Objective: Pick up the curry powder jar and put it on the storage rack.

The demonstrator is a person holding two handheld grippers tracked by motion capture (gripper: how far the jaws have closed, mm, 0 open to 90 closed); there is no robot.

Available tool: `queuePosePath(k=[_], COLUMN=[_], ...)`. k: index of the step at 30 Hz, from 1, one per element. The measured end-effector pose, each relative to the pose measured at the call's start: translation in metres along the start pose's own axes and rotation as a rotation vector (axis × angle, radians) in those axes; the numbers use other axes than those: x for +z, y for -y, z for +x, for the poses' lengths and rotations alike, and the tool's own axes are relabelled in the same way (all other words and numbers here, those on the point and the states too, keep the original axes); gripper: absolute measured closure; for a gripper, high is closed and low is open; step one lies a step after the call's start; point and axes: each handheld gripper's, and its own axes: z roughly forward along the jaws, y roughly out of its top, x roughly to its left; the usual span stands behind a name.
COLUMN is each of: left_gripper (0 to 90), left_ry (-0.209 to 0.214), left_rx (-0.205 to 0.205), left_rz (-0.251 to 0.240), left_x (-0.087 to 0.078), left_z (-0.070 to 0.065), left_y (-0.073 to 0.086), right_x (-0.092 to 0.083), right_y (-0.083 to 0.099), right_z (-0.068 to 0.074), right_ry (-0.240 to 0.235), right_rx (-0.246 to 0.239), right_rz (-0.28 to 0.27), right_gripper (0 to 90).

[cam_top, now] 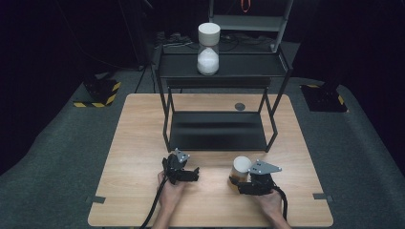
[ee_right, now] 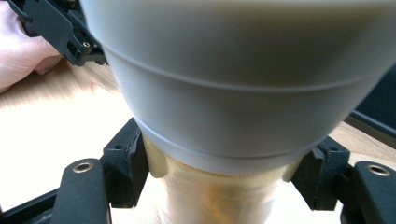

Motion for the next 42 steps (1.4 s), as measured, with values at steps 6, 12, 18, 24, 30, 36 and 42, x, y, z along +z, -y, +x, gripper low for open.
queuePosePath(k=[6,12,18,24,30,36,42], left_gripper=[3.9,3.9,3.9,3.9,3.9,3.9,3.9], left_ry=[0.000,0.000,0.000,0.000,0.000,0.000,0.000], left_rx=[0.000,0.000,0.000,0.000,0.001,0.001,0.001], left_rz=[0.000,0.000,0.000,0.000,0.000,0.000,0.000], left_x=[0.000,0.000,0.000,0.000,0.000,0.000,0.000], left_z=[0.000,0.000,0.000,0.000,0.000,0.000,0.000], left_y=[0.000,0.000,0.000,0.000,0.000,0.000,0.000], right_x=[-0.002,-0.006,-0.011,-0.015,-0.017,-0.021,-0.027], right_y=[-0.006,-0.016,-0.029,-0.044,-0.058,-0.069,-0.082], right_z=[-0.002,-0.005,-0.009,-0.014,-0.019,-0.025,-0.031], right_ry=[0.003,0.005,0.003,-0.010,-0.019,-0.025,-0.029], right_rx=[-0.002,-0.006,-0.008,-0.012,-0.021,-0.012,-0.015], right_rz=[0.005,0.007,0.014,0.017,0.018,0.006,0.003], right_gripper=[30.1,30.1,30.1,30.2,30.2,30.2,30.2])
